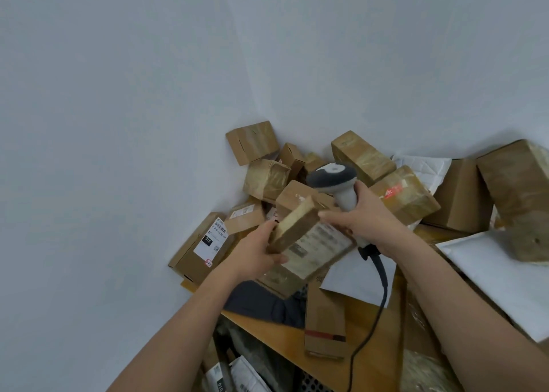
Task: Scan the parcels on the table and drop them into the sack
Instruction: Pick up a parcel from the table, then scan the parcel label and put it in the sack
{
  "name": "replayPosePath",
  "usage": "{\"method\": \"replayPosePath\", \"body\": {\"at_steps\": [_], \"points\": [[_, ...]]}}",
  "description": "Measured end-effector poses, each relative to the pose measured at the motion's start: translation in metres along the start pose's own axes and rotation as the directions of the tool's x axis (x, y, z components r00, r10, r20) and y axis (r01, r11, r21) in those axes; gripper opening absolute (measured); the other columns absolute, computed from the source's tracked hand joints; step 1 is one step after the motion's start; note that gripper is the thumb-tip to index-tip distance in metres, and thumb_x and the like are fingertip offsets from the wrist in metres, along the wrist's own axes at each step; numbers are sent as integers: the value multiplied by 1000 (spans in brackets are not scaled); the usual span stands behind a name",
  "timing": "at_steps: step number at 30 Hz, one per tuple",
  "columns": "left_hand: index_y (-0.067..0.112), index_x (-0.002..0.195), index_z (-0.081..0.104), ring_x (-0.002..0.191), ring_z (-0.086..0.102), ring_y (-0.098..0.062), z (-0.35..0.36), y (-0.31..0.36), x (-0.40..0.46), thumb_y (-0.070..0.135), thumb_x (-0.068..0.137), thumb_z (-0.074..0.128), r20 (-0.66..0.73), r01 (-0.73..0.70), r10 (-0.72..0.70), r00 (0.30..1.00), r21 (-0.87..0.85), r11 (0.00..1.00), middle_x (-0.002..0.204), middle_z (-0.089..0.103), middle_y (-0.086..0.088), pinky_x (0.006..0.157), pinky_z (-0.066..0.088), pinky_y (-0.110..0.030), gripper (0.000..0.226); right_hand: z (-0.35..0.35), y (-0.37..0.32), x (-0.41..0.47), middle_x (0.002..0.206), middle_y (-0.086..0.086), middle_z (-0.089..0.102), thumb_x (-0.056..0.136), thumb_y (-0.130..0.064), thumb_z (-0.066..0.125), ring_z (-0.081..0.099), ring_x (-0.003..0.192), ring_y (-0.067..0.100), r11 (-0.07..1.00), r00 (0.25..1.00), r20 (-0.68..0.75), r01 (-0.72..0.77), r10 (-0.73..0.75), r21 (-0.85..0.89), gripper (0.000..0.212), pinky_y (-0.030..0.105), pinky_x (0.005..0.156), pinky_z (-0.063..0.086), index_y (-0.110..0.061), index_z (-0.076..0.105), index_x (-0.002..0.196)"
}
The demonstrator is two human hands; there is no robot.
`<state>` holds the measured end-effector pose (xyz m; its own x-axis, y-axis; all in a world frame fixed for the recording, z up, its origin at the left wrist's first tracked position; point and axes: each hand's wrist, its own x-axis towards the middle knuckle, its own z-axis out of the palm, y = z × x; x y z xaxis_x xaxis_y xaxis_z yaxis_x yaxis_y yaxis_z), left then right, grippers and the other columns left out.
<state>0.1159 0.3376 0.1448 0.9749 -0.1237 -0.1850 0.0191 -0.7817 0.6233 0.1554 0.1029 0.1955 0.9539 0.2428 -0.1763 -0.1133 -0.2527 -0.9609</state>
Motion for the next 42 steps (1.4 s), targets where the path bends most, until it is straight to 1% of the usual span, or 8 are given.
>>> {"method": "replayPosePath", "body": {"at_steps": [2,5,7,10,18,22,26,42], "points": [[24,112,47,93,61,-13,3,-5,-3,20,89,70,-70,132,-150,986,-208,969,106,60,8,75,51,-26,33,0,-3,2,110,3,57,81,-40,77,62,90,16,999,995,-88,-50,50,3,68,27,63,50,-17,34,129],[14,117,50,98,66,-17,6,-8,-6,20,92,67,-34,306,-413,910,-617,725,113,66,-1,79,58,-32,31,-4,-5,2,110,12,55,88,-43,68,61,84,21,996,991,-106,-87,87,7,61,30,63,50,-16,30,127],[12,120,53,100,69,-22,8,-10,-4,18,92,66,7,317,-473,881,-751,579,115,69,-4,83,59,-42,32,-3,-12,-4,97,13,59,95,-34,61,60,66,16,991,994,-47,-89,94,99,43,28,57,50,-13,38,123],[10,122,54,99,70,-24,10,-8,-1,16,92,66,18,307,-518,855,-822,480,113,70,-6,78,59,-42,33,-1,-25,-14,84,10,60,98,-29,57,58,55,11,983,998,19,-67,65,168,23,23,50,49,-13,47,111],[8,128,54,98,69,-23,11,-7,0,17,93,66,1,301,-581,814,-855,421,115,69,-7,67,58,-37,38,-9,-62,-35,88,11,61,96,-28,60,61,62,16,971,993,113,4,-32,238,25,27,57,54,-12,53,113],[7,128,54,99,68,-24,11,-7,1,15,94,65,3,297,-587,810,-864,406,117,68,-8,63,57,-35,37,-18,-74,-44,79,10,62,95,-27,61,60,59,18,965,990,131,20,-56,261,27,30,55,52,-11,54,116],[9,127,55,100,67,-25,12,-9,2,14,94,64,2,301,-605,796,-869,394,118,67,-9,64,56,-37,35,-23,-81,-53,80,12,63,95,-27,62,58,61,20,966,987,141,41,-79,256,30,36,60,49,-10,55,118],[8,125,56,103,65,-28,13,-36,3,13,93,65,13,336,-670,743,-872,355,114,68,-10,84,56,-50,33,-30,-98,-68,97,14,58,93,-28,61,57,59,16,962,991,114,43,-76,269,36,28,54,51,-9,53,123]]}}
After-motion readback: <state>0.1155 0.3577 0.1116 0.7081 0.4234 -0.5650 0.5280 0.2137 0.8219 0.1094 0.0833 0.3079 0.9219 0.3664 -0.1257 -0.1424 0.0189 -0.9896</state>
